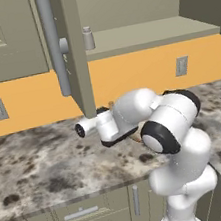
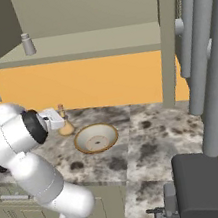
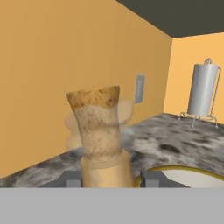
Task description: Retrieve the bottle and the shaker from the cabinet and place them next to the mixing bowl on the counter. Then add garlic from the fridge to the mixing bowl.
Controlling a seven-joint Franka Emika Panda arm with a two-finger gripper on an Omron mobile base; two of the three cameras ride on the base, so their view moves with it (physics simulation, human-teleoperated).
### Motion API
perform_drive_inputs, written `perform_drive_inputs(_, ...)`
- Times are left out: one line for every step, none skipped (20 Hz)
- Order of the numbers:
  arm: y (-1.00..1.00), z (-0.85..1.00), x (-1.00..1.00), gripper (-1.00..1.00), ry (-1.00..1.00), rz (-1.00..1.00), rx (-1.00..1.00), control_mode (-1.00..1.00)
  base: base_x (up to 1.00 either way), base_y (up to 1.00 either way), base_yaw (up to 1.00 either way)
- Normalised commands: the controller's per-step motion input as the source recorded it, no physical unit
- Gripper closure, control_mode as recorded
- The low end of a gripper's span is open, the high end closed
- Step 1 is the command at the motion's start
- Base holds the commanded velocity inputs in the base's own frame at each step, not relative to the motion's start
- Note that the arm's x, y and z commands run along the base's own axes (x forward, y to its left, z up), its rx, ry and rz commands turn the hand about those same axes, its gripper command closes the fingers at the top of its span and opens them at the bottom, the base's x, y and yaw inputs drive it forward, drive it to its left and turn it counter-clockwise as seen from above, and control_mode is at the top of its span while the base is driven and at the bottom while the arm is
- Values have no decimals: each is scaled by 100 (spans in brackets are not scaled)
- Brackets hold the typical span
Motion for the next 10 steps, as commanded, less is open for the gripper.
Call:
perform_drive_inputs(0, -100, -49, 100, -46, -4, 12, -100, 0, 0, 0)
perform_drive_inputs(0, -100, -58, 100, -50, -4, 11, -100, 0, 0, 0)
perform_drive_inputs(0, -100, -84, 100, -51, -5, 10, -100, 0, 0, 0)
perform_drive_inputs(-4, -100, -94, 100, -49, -5, 10, -100, 0, 0, 0)
perform_drive_inputs(-3, -100, -87, -100, -48, -5, 9, -100, 0, 0, 0)
perform_drive_inputs(-4, -100, -64, -100, -46, -5, 10, -100, 0, 0, 0)
perform_drive_inputs(-12, -100, -44, -100, -45, -7, 12, -100, 0, 0, 0)
perform_drive_inputs(-22, -100, -29, -100, -44, -8, 13, -100, 0, 0, 0)
perform_drive_inputs(-23, -100, -21, -100, -42, -7, 14, -100, 0, 0, 0)
perform_drive_inputs(-24, -100, -16, -100, -39, -7, 14, -100, 0, 0, 0)
